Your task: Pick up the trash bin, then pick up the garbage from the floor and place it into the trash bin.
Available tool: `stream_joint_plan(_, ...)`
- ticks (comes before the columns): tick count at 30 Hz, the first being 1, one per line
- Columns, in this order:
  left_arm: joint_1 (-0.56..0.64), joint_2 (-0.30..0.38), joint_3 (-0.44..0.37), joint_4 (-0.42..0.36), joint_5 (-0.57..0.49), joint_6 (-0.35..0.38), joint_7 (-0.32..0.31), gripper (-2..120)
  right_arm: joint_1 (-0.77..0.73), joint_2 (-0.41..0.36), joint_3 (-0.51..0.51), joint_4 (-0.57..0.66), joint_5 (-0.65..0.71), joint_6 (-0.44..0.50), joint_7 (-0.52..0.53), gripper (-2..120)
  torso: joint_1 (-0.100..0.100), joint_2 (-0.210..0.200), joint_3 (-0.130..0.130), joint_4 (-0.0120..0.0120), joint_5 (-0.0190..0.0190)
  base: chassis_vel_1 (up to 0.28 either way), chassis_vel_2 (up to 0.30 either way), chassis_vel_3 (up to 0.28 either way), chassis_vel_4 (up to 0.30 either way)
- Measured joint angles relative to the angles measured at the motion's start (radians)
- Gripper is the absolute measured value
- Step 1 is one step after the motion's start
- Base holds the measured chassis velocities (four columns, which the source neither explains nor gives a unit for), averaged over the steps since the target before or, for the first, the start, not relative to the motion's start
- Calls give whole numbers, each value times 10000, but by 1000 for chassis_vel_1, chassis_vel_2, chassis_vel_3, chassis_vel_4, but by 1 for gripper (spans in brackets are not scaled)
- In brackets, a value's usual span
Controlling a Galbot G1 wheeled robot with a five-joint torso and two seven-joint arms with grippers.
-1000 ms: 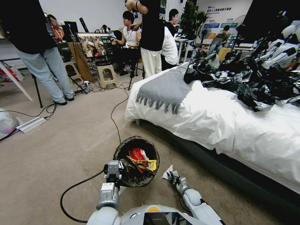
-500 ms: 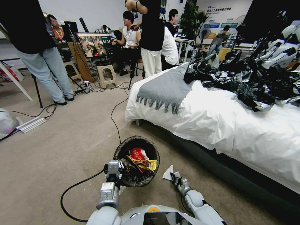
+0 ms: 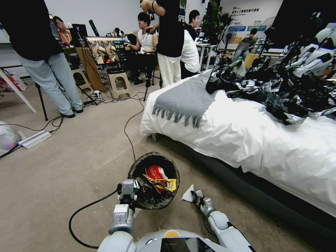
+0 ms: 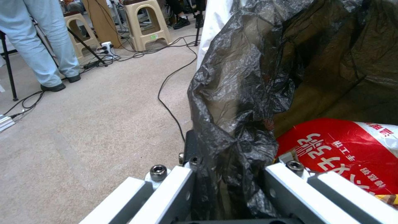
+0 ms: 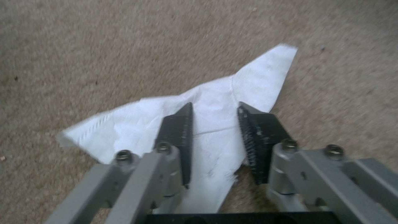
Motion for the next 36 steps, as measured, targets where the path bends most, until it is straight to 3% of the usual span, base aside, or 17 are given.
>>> stream_joint_plan(2, 14, 0, -3, -5, 6, 0, 0, 0, 44, 45, -2, -122, -26, 30, 4, 41, 0, 0, -1, 0, -1, 0, 0, 0, 0)
stream_joint_plan(5, 23, -10, -7, -15, 18, 0, 2, 0, 147, 129, 23, -410, -81, 122, 11, 57, 0, 1, 0, 0, -4, 0, 0, 0, 0)
stream_joint_plan(11, 13, -20, 31, -15, 33, 0, 3, 0, 244, 215, 117, -842, -158, 363, -29, 62, -2, 3, -2, -2, -6, 0, 0, 0, 0)
stream_joint_plan(22, 12, -22, 41, -15, 34, 0, 3, 0, 365, 250, 179, -1225, -268, 670, -205, 44, -3, 4, -3, 1, 2, 0, 0, 0, 0)
stream_joint_plan(36, -11, -44, 119, -15, 56, 6, 1, 0, 381, 281, 179, -1163, -469, 721, -203, 9, 0, 2, 0, 6, 0, 0, 0, 0, 0)
